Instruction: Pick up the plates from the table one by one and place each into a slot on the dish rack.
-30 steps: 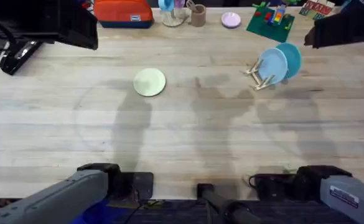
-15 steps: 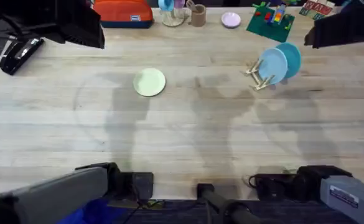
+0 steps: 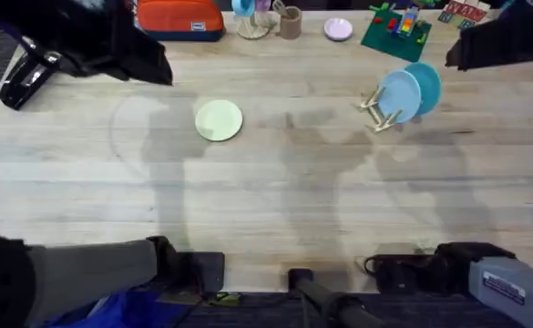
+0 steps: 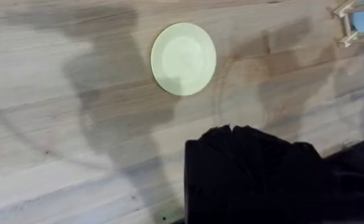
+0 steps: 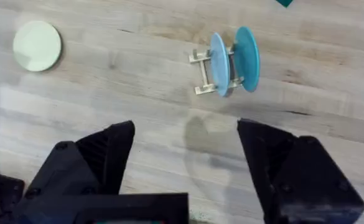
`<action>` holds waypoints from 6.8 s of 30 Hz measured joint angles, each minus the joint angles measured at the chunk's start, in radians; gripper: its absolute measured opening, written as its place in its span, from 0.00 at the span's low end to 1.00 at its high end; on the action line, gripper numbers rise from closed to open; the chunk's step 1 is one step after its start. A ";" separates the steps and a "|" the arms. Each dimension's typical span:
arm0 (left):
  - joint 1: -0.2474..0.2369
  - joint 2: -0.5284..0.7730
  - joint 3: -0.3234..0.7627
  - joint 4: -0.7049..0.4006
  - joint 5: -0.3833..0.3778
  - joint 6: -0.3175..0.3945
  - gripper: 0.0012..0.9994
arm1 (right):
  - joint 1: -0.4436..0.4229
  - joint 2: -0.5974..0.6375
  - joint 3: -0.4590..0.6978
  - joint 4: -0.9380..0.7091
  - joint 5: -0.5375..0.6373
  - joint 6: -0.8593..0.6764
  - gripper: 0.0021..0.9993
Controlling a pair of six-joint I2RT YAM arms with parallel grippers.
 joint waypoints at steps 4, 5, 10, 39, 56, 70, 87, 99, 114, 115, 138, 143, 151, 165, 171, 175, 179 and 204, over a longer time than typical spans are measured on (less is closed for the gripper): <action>0.001 0.010 -0.102 0.091 0.010 0.003 0.04 | 0.000 0.000 0.000 0.000 0.000 0.000 1.00; 0.001 0.019 -0.120 0.106 0.014 0.003 0.04 | 0.000 0.000 0.000 0.000 0.000 0.000 1.00; 0.001 0.094 -0.166 0.144 0.029 0.009 0.04 | 0.000 0.000 0.000 0.000 0.000 0.000 1.00; 0.001 0.477 -0.177 0.403 0.049 0.032 0.04 | 0.000 0.000 0.000 0.005 0.000 0.005 1.00; 0.016 0.562 -0.160 0.436 0.164 0.032 0.04 | 0.000 0.000 0.000 0.005 -0.001 0.005 1.00; 0.016 0.562 -0.160 0.436 0.164 0.032 0.04 | 0.020 0.090 0.005 0.008 -0.175 0.099 0.99; 0.016 0.562 -0.160 0.436 0.164 0.032 0.04 | 0.303 0.421 0.005 0.215 -0.221 0.330 0.99; 0.016 0.562 -0.160 0.436 0.164 0.032 0.04 | 0.422 0.642 0.005 0.411 -0.221 0.451 1.00; 0.016 0.562 -0.160 0.436 0.164 0.032 0.04 | 0.585 0.813 0.005 0.593 -0.224 0.747 1.00; 0.016 0.562 -0.160 0.436 0.164 0.032 0.04 | 0.590 0.818 0.005 0.604 -0.224 0.763 1.00; 0.016 0.562 -0.160 0.436 0.164 0.032 0.04 | 0.655 0.921 0.005 0.787 -0.224 1.064 1.00; 0.016 0.562 -0.160 0.436 0.164 0.032 0.04 | 0.668 0.953 0.006 0.821 -0.224 1.101 0.99; 0.016 0.562 -0.160 0.436 0.164 0.032 0.04 | 0.671 0.977 0.006 0.828 -0.225 1.116 0.99; 0.016 0.562 -0.160 0.436 0.164 0.032 0.04 | 0.671 0.977 0.006 0.829 -0.224 1.124 0.56; 0.016 0.562 -0.160 0.436 0.164 0.032 0.04 | 0.670 0.975 0.008 0.833 -0.239 1.130 0.04; 0.016 0.562 -0.159 0.436 0.165 0.032 0.04 | 0.669 0.972 0.014 0.833 -0.244 1.130 0.03; 0.016 0.562 -0.158 0.431 0.164 0.032 0.04 | 0.669 0.973 0.014 0.832 -0.259 1.130 0.03; 0.012 0.214 -0.179 0.240 0.065 0.107 0.04 | 0.658 0.957 0.014 0.760 -0.387 0.729 0.03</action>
